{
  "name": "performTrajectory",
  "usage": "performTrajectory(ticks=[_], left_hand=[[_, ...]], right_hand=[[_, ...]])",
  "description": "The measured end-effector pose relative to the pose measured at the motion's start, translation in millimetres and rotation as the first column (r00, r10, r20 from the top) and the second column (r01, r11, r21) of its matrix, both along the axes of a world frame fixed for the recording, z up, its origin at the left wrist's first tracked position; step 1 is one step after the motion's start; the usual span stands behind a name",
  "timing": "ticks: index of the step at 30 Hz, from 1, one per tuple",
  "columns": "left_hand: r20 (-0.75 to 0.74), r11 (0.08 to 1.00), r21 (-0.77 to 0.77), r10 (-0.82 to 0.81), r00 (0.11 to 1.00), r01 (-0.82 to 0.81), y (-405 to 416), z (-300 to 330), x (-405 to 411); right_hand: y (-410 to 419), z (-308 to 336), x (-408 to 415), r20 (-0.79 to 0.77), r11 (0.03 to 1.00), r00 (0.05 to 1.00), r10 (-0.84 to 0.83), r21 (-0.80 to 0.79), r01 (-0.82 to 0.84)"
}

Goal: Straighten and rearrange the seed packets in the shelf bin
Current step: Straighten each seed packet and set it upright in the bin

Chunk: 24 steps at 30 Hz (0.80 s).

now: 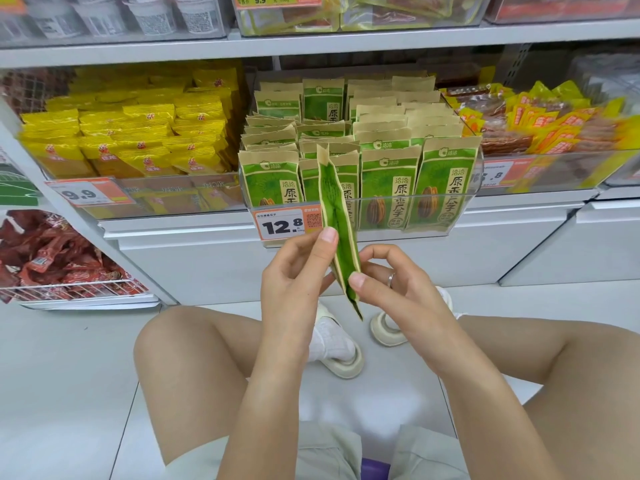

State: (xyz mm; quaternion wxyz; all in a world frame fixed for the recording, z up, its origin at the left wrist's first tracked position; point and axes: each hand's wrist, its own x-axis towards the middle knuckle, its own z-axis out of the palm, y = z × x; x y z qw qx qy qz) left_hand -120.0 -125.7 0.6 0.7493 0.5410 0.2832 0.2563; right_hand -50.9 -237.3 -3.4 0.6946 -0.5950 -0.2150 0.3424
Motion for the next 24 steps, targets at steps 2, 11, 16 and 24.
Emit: performTrajectory(ticks=[2,11,16,24], left_hand=[[-0.002,1.000,-0.003,0.005,1.000,-0.005,0.2,-0.4,-0.3],[-0.001,0.999,-0.034,0.001,1.000,-0.001,2.5,-1.0,-1.3],[0.014,0.999,-0.038,-0.011,1.000,0.011,1.1,-1.4,-0.6],[0.011,0.999,-0.029,-0.034,0.999,0.034,2.4,-2.3,-1.5]], right_hand=[[0.4,1.0,-0.3,-0.005,1.000,1.000,0.011,0.018,-0.011],[-1.3,1.9,0.6,0.009,0.999,0.999,0.038,0.021,-0.038],[-1.8,1.4,1.7,0.011,0.999,1.000,0.030,0.017,-0.030],[-2.2,-0.7,2.3,0.020,1.000,1.000,0.019,0.015,-0.019]])
